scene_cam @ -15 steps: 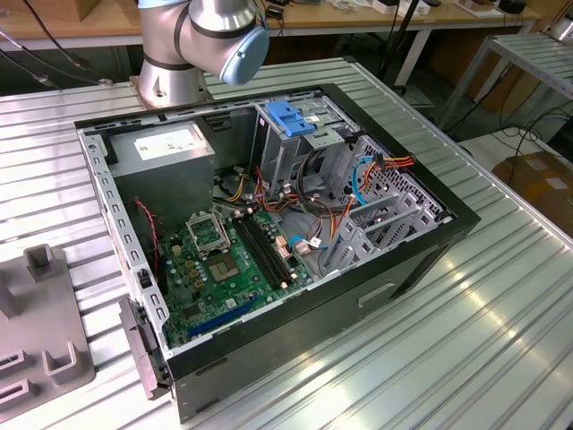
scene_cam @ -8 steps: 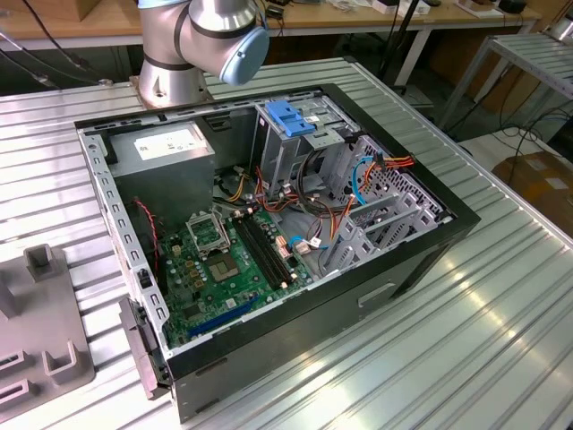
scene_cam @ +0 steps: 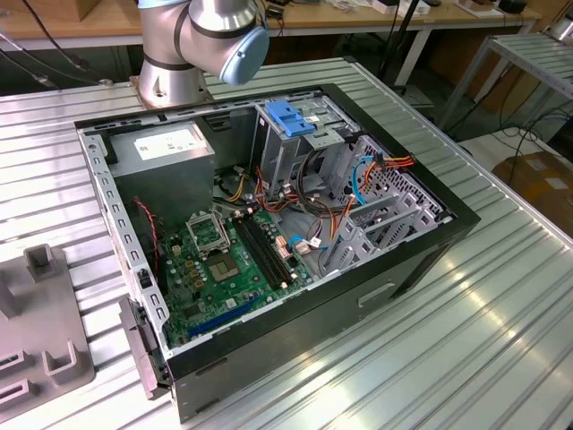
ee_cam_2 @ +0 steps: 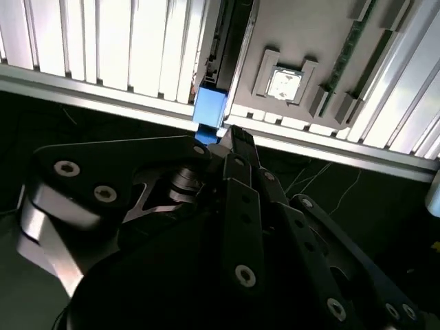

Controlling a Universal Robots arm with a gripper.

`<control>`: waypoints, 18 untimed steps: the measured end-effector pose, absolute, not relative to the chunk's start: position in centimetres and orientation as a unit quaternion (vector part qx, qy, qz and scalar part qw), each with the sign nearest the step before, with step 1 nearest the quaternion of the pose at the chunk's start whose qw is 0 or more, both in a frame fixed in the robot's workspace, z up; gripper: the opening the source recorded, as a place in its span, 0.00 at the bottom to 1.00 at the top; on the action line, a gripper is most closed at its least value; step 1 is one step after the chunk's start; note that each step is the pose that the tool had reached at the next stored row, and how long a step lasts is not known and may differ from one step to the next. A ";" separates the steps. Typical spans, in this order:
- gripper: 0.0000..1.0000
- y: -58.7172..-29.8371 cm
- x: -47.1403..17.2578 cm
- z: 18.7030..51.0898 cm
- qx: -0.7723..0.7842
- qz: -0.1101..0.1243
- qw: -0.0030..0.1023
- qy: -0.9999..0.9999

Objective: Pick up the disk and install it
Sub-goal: 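Pick up the disk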

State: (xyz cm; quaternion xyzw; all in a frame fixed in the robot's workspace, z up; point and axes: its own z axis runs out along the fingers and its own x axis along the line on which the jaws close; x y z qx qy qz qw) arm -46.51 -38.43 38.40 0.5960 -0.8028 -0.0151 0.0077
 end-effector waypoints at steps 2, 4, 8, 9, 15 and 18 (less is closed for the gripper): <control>0.10 -38.4 -46.5 38.4 0.613 -0.015 0.008 -0.790; 0.10 -38.4 -46.5 38.4 0.637 -0.015 0.008 -0.771; 0.29 -38.3 -46.5 38.2 0.654 -0.004 0.006 -0.757; 0.36 -38.2 -46.5 38.1 0.658 -0.003 0.006 -0.753; 0.48 -37.8 -46.5 37.1 0.690 -0.002 0.006 -0.724; 0.48 -37.5 -46.5 36.3 0.691 -0.002 0.007 -0.723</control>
